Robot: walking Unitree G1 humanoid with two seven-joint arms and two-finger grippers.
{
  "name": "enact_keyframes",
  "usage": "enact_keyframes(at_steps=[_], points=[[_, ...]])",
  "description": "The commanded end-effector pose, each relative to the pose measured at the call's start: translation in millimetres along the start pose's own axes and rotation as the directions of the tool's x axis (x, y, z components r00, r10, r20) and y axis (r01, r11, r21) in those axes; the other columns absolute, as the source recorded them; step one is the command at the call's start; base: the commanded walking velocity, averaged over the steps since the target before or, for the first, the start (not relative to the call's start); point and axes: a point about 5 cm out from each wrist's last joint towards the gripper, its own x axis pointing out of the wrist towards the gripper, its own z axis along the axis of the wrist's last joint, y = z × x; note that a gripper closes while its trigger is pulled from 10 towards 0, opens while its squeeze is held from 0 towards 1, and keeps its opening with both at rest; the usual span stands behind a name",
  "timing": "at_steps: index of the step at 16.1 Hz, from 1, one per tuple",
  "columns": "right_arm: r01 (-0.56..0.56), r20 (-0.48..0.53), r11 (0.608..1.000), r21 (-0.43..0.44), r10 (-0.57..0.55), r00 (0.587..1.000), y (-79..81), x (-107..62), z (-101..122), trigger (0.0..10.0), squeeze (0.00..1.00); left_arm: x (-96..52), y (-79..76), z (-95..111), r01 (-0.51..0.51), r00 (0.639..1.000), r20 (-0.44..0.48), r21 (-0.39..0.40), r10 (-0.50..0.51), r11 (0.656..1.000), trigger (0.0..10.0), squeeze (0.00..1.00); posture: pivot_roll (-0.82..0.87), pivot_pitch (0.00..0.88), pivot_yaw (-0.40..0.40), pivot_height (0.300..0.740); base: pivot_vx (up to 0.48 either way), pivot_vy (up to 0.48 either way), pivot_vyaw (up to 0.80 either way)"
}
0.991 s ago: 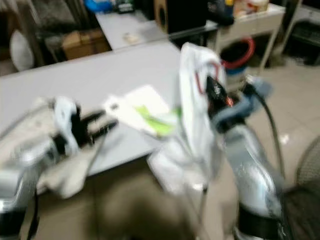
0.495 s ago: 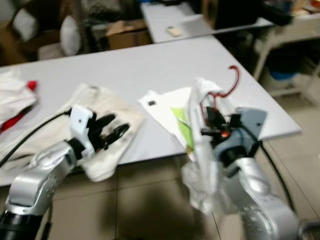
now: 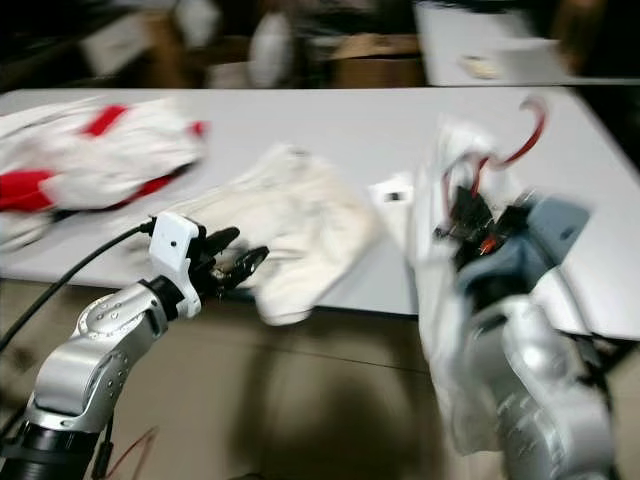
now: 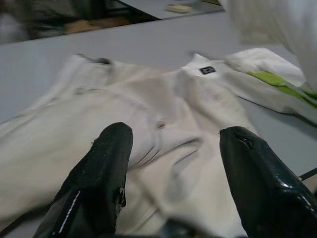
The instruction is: Hang hanger
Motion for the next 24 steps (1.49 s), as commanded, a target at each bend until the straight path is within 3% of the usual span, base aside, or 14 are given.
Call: enact_keyframes(at_steps=[1,3,4,6,8,9,11,15,18,19,20,22,23,24], points=[[-0.001,0.07,1.0,-0.013,0.001,0.998,-3.5,3.9,18,10.0,0.0,-0.3,4.1,9,-0.017,1.0,0.025,0.016,0.017,1.0,10.0,0.0,-0.18,0.016,0.124,0.74,0.0,0.0,0.8],[-0.056,0.157,0.996,-0.063,0.066,0.985,4.8,10.9,46,10.0,0.0,-0.4,5.5,12,-0.022,0.999,0.033,0.025,0.021,0.999,10.0,0.0,-0.18,0.022,0.129,0.74,0.0,0.0,0.8],[-0.165,0.283,0.983,-0.081,0.181,0.942,26.9,17.9,83,10.0,0.0,-0.2,6.0,13,-0.023,0.999,0.04,0.035,0.022,0.999,10.0,0.0,-0.19,0.027,0.131,0.74,0.0,0.0,0.8],[-0.292,0.386,0.949,-0.114,0.314,0.868,52.6,19.6,118,10.0,0.0,0.3,6.3,15,-0.024,0.999,0.046,0.04,0.022,0.999,10.0,0.0,-0.19,0.027,0.127,0.74,0.0,0.0,0.8],[-0.418,0.398,0.9,-0.125,0.431,0.81,69.6,15.9,125,10.0,0.0,0.3,6.5,15,-0.026,0.999,0.046,0.043,0.024,0.999,10.0,0.0,-0.19,0.028,0.124,0.74,0.0,0.0,0.8],[-0.431,0.387,0.894,-0.124,0.443,0.809,71.1,15.4,122,10.0,0.0,0.2,6.6,15,-0.028,0.999,0.045,0.045,0.026,0.999,10.0,0.0,-0.19,0.028,0.124,0.74,0.0,0.0,0.8],[-0.367,0.309,0.922,-0.127,0.388,0.868,65.6,19.9,99,10.0,0.0,-0.2,7.7,14,-0.033,0.999,0.044,0.048,0.031,0.998,10.0,0.0,-0.18,0.024,0.122,0.74,0.0,0.0,0.79],[-0.314,0.222,0.944,-0.105,0.33,0.918,64.1,19.7,72,10.0,0.0,-0.5,7.6,13,-0.032,0.999,0.041,0.05,0.03,0.998,10.0,0.0,-0.18,0.021,0.122,0.74,0.0,0.0,0.79],[-0.151,0.087,0.985,-0.081,0.158,0.984,31.9,21.5,33,10.0,0.0,-0.8,5.7,11,-0.03,0.999,0.035,0.049,0.028,0.998,10.0,0.0,-0.18,0.02,0.122,0.74,0.0,0.0,0.8],[-0.006,0.1,0.995,-0.1,0.016,0.995,2.5,25.4,35,10.0,0.0,-0.4,5.2,11,-0.029,0.999,0.039,0.048,0.027,0.998,10.0,0.0,-0.17,0.017,0.119,0.74,0.0,0.0,0.8],[0.014,0.114,0.994,-0.112,-0.001,0.993,-2.8,26.2,39,10.0,0.0,-0.3,5.2,11,-0.029,0.999,0.04,0.047,0.028,0.998,10.0,0.0,-0.17,0.017,0.119,0.74,0.0,0.0,0.8],[-0.044,0.306,0.987,-0.152,0.09,0.948,0.6,31.1,99,10.0,0.0,-0.8,4.7,13,-0.026,0.998,0.051,0.048,0.024,0.999,10.0,0.0,-0.17,0.018,0.116,0.74,0.0,0.0,0.8],[-0.14,0.47,0.973,-0.184,0.212,0.857,18.7,27.0,150,10.0,0.0,-1.2,4.3,14,-0.026,0.998,0.062,0.04,0.024,0.999,10.0,0.0,-0.17,0.018,0.115,0.74,0.0,0.0,0.8],[-0.179,0.527,0.964,-0.198,0.258,0.81,27.1,23.1,168,10.0,0.0,-1.2,4.0,15,-0.026,0.998,0.065,0.037,0.024,0.999,10.0,0.0,-0.17,0.018,0.115,0.74,0.0,0.0,0.8]])
